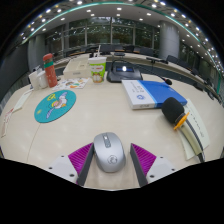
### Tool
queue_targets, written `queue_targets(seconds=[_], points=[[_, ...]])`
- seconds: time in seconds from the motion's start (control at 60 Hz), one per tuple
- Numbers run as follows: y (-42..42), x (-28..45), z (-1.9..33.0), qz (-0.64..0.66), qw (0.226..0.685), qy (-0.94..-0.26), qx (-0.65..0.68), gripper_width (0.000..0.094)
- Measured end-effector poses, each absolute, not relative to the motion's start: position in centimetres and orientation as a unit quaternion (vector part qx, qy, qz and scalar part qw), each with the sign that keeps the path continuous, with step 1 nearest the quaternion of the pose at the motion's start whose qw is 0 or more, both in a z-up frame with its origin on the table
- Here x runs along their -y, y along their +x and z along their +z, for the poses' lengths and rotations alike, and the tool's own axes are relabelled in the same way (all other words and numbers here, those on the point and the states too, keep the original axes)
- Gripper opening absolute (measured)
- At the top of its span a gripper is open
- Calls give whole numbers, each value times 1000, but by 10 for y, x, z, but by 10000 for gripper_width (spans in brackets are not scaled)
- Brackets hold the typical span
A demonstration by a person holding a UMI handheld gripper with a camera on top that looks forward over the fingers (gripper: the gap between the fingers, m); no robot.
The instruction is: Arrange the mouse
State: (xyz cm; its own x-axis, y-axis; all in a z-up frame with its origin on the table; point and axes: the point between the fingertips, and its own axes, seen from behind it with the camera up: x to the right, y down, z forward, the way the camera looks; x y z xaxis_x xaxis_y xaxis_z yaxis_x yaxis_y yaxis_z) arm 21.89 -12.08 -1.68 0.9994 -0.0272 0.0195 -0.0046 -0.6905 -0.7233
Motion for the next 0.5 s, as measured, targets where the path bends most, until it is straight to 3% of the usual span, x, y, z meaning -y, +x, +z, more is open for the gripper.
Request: queue_targets(seconds=[0.1, 0.383, 0.5], points=[[219, 113, -16, -13, 403, -915, 10, 490], [222, 106, -7, -37, 399, -916, 20, 360], [208, 81, 40, -49, 429, -902, 0, 363]])
